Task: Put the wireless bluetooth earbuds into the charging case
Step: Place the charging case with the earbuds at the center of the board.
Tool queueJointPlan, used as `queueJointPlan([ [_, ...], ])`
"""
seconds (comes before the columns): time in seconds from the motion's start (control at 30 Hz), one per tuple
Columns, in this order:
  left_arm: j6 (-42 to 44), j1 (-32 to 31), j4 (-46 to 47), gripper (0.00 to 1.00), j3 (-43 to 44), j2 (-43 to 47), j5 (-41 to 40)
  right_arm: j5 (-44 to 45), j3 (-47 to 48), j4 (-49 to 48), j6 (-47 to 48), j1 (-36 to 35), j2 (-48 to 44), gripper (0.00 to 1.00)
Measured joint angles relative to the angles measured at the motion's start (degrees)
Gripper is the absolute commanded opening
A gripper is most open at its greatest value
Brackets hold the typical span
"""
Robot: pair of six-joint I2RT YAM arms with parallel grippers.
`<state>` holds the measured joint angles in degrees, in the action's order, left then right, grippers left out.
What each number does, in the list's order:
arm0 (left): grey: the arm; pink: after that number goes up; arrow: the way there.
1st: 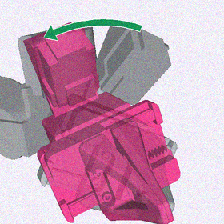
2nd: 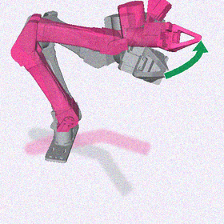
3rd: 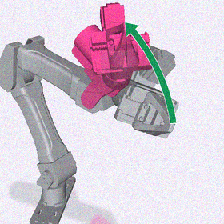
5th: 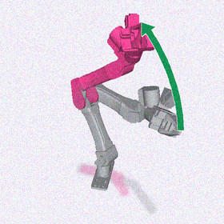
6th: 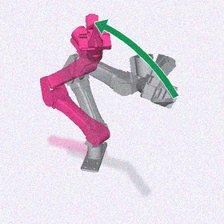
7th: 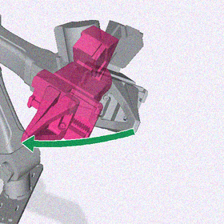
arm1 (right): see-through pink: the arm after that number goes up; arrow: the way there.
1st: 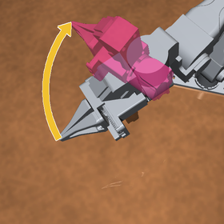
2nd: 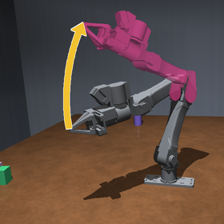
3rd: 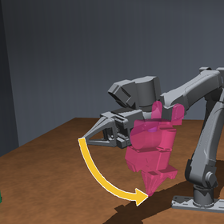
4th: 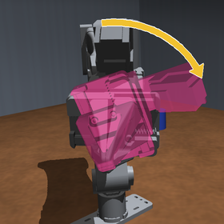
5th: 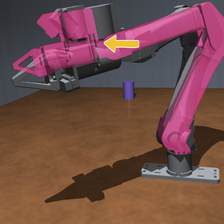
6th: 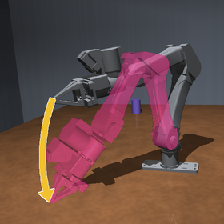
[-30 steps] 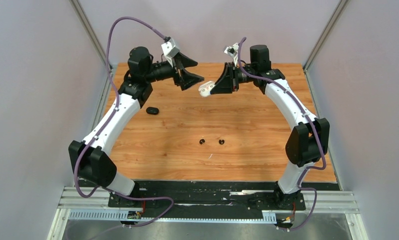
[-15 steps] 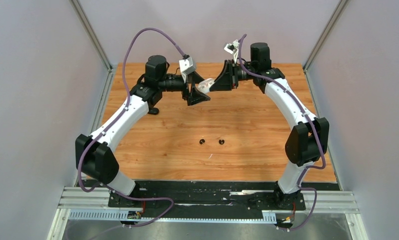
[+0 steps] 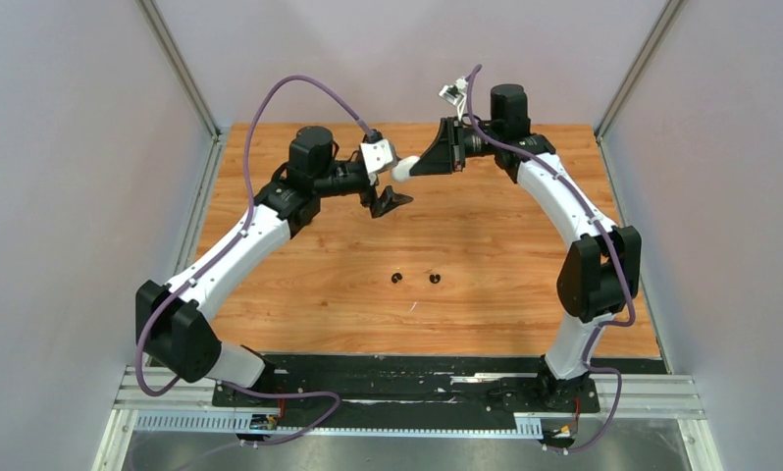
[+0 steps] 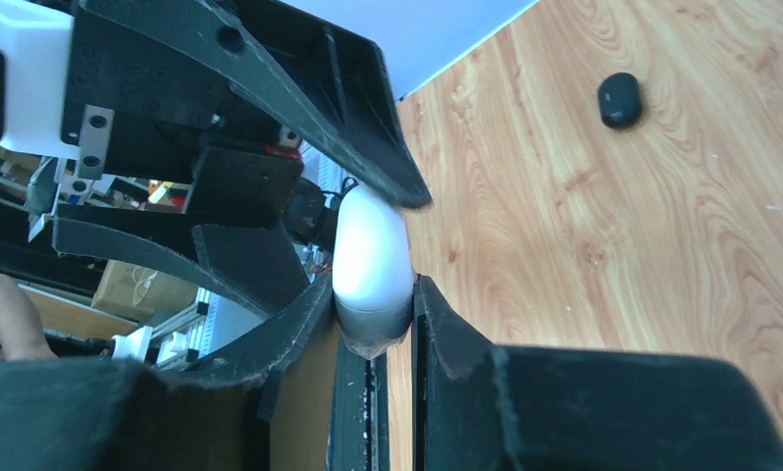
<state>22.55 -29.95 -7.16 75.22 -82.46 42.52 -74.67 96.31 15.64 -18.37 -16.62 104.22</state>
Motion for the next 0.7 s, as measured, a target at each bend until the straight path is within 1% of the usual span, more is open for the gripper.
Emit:
queueJointPlan([
  [0.1,-0.09,-0.42,1.44,0.96,-1.29,1.11,-5.60,0.92,-2.16,-1.73,-0.09,1.22,-0.26,0.00],
  [0.17,-0.55,-0.46,2.43,0.97,-1.38,1.49,-9.84,1.86,-5.18,-2.08,-0.28,2.73,-0.70,0.00],
  [0.33,-4.02,0.87,2.34,0.97,-1.38,1.97,-16.57,8.90,-15.93,1.55,0.46,7.78,-3.04,0.00],
  [0.5,-10.49,1.86,-2.80,0.98,-0.76,1.33,-25.35,18.62,-26.10,6.34,1.33,11.13,-5.44,0.01],
  [0.57,-13.79,2.45,-4.85,1.00,-0.46,0.55,-27.93,20.87,-27.91,7.89,1.36,11.43,-5.35,0.03],
  [0.7,-19.61,3.98,-8.20,1.00,-0.85,0.04,-29.79,24.15,-28.20,8.98,1.53,12.28,-3.82,0.04],
])
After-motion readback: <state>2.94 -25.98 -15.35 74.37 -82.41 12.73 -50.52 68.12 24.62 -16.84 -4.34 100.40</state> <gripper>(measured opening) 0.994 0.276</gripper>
